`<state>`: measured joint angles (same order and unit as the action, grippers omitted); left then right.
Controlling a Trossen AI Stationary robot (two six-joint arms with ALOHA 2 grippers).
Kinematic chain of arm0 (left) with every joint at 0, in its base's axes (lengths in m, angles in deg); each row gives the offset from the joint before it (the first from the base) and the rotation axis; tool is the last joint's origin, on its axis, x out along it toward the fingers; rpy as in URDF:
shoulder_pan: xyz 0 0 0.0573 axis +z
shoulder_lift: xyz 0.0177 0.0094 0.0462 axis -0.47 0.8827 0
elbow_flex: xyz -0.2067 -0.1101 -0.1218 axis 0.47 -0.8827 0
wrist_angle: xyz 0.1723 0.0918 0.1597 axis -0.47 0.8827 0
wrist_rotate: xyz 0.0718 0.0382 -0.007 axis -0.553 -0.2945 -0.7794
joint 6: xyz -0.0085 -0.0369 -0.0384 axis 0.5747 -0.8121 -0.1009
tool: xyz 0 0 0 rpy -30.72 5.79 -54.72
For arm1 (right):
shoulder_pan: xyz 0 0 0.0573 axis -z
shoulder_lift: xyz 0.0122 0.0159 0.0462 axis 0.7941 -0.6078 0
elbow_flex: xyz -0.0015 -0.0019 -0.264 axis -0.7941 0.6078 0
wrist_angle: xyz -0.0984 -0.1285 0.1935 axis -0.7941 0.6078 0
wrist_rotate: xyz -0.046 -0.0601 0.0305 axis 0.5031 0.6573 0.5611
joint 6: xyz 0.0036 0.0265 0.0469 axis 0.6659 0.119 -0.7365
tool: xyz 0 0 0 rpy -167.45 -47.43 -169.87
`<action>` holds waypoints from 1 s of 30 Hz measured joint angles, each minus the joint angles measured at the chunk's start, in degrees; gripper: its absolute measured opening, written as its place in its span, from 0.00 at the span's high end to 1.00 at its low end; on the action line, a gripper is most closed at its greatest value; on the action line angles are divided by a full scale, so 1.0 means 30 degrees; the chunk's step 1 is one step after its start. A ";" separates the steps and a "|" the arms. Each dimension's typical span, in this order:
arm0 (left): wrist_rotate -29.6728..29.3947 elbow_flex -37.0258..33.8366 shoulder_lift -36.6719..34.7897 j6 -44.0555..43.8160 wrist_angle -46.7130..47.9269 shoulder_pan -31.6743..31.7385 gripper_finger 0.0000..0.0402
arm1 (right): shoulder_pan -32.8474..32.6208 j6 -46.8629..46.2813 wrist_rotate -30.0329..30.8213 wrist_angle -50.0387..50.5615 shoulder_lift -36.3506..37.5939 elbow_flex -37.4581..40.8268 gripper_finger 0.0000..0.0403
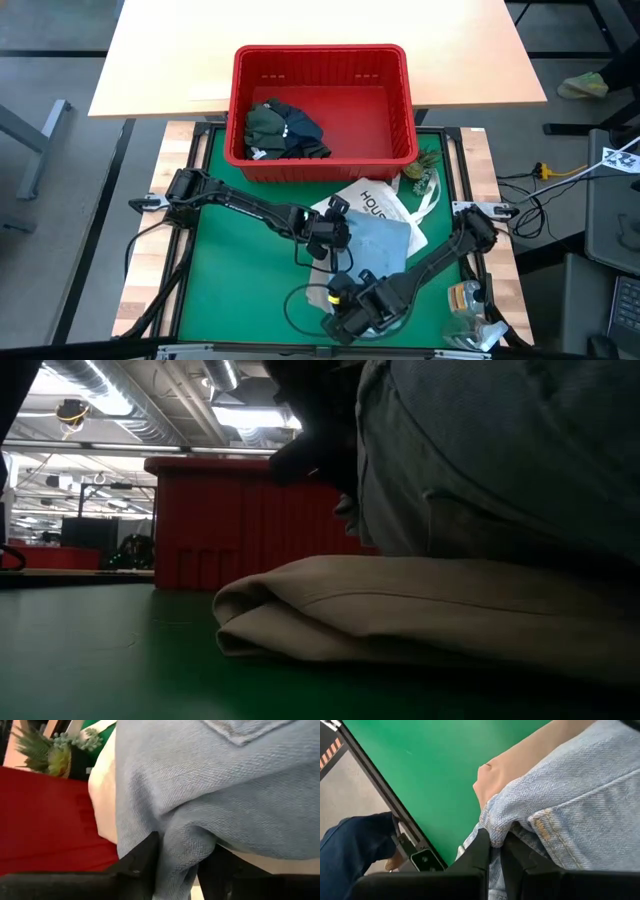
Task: Fold Laundry from Bin
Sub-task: Stack the light blue jeans on top of the brown shorts
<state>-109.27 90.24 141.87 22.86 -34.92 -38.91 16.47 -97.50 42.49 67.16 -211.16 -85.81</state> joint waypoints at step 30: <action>-0.1839 -0.0007 -0.2732 -0.4059 0.6872 -0.2186 0.55 | 0.1042 -0.0118 -0.1202 -0.1521 -0.0015 0.0015 0.70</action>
<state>-114.79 90.22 133.68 10.69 -14.30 -45.47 19.60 -97.86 38.89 62.60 -211.20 -85.76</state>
